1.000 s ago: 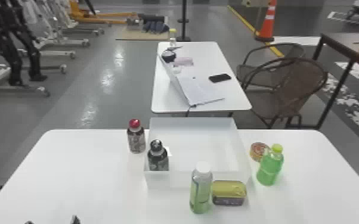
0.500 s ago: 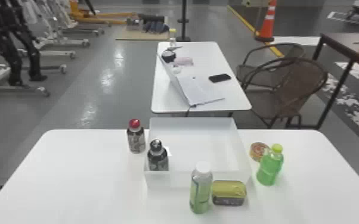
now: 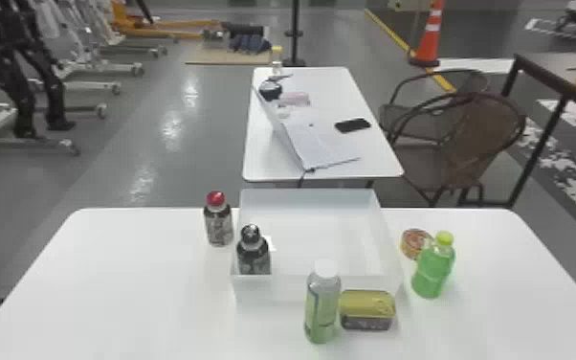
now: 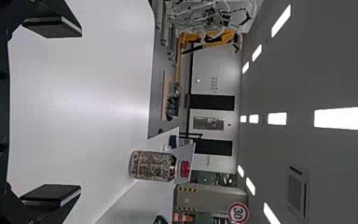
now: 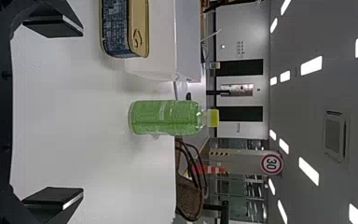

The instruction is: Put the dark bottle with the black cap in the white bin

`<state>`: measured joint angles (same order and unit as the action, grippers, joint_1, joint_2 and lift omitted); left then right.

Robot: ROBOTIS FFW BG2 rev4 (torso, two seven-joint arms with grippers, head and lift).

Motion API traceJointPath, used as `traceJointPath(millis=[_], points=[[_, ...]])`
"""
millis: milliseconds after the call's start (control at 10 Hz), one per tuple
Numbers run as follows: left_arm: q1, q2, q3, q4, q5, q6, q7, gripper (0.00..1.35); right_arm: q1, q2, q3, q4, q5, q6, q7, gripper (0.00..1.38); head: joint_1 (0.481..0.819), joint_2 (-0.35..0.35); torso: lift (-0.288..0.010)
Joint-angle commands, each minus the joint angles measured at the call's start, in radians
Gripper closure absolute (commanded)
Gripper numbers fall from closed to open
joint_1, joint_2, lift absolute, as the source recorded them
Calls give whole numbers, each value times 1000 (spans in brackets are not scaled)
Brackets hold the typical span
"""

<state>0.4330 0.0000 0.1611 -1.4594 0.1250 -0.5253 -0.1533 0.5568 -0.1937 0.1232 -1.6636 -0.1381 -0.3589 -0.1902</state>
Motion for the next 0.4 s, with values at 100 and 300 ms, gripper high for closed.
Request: traceJointPath(millis=[100,300], points=[[0,-3,-2,5,8,-1,0,122,-2,0,1,2,-2,0,0,93,549,0,-100],[-4,-3,-3,10,10,-1,0,122,-2,0,1,2,-2,0,0,94,549,0,-100]])
